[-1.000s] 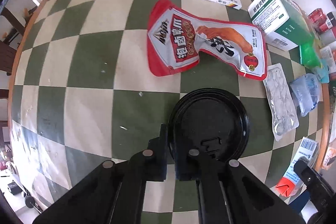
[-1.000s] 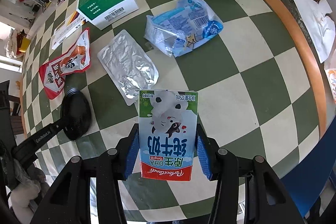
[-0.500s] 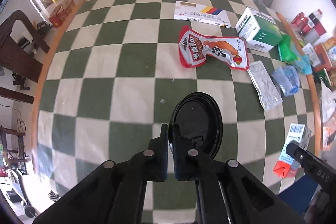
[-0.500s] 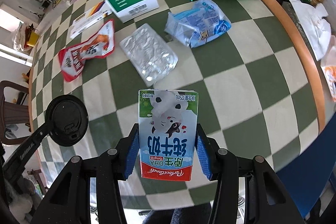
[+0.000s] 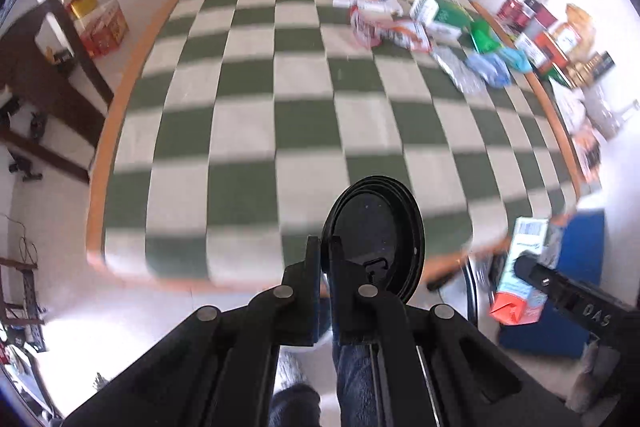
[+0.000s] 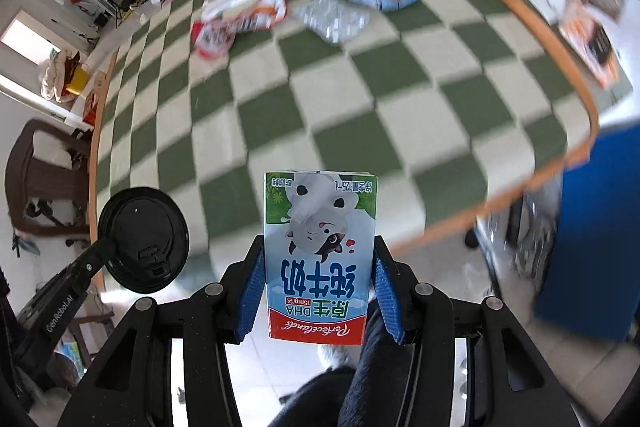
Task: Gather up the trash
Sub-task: 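Carry the carton and lid to the bin and release both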
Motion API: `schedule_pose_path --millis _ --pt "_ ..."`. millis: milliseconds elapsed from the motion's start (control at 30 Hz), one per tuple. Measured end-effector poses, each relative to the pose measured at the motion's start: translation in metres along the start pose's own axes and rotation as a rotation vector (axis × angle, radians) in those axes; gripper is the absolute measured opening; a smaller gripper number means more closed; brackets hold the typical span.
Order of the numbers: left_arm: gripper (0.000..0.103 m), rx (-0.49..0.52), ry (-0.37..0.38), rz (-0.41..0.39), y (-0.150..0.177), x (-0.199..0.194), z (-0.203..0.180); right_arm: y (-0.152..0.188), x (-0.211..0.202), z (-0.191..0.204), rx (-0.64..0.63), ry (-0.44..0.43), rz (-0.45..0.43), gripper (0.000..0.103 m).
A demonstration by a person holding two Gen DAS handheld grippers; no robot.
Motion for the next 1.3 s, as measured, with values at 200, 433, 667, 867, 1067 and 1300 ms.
schedule_pose_path --millis 200,433,667,867,1067,1300 --pt "0.001 -0.066 0.052 0.115 0.085 0.011 0.027 0.118 0.019 0.008 0.001 -0.034 0.128 0.052" --pt "0.001 -0.183 0.060 0.217 0.149 0.089 0.072 0.192 0.088 0.015 -0.018 -0.018 0.229 0.052" --pt "0.002 -0.256 0.039 0.303 0.196 0.215 0.121 0.231 0.216 0.029 -0.028 -0.028 0.311 0.052" --pt "0.005 -0.259 0.009 0.385 0.233 0.305 0.152 0.257 0.338 0.048 -0.045 -0.067 0.365 0.052" --pt "0.018 -0.227 -0.075 0.426 0.253 0.337 0.184 0.277 0.429 0.063 -0.111 -0.063 0.394 0.078" --pt "0.101 -0.221 -0.182 0.372 0.257 0.320 0.209 0.291 0.457 0.051 -0.202 0.078 0.357 0.103"
Point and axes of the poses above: each gripper's, at about its wrist camera, not at the fingertips, and x roughly the way its jaws point, z to its left, y to its underside, the point moved 10 cm from there along x, roughly the way its jaws point, and after that the axes turned 12 degrees about y, right-handed, at the moved point
